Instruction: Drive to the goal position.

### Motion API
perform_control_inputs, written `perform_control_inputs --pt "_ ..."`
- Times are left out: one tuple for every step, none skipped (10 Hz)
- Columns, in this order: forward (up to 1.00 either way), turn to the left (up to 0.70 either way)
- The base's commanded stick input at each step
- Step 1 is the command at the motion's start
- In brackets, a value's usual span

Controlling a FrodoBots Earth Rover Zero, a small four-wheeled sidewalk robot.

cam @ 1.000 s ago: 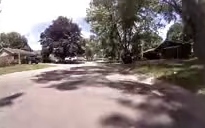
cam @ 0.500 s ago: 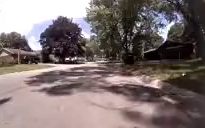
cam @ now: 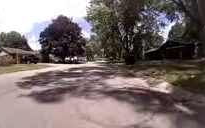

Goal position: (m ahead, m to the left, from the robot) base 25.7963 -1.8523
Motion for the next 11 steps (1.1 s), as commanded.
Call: perform_control_inputs --pt "0.70 -0.35" --pt "0.70 -0.24" --pt "0.70 0.00" --pt "0.70 0.00" --pt "0.70 0.00" --pt "0.70 0.00" --pt "0.70 0.00" --pt "0.70 0.00" --pt "0.70 0.00" --pt "0.70 0.00" --pt "0.70 0.00"
